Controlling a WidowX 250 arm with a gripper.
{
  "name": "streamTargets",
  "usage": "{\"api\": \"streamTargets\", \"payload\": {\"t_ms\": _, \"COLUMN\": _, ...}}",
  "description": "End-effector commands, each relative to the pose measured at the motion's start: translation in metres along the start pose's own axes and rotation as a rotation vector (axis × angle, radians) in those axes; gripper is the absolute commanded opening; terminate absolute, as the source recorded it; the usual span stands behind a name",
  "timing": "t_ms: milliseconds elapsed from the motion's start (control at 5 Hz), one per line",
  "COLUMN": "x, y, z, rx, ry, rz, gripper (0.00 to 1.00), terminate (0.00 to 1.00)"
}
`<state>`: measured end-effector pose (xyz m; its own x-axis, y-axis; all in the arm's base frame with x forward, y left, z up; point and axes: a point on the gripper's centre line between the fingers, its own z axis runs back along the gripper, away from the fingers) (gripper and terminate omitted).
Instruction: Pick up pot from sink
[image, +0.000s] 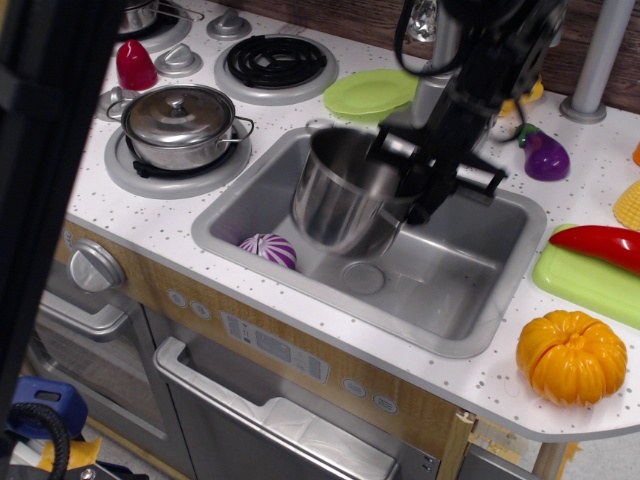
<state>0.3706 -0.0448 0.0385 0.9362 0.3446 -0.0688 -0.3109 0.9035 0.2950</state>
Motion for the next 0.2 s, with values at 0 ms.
{"api": "streamTargets", "payload": {"t_ms": 0, "x": 0.0024, "y": -0.0013, "z": 0.0603, "rx": -0.092, "ry": -0.138, "rz": 0.055, "gripper": 0.0, "terminate": 1.0}}
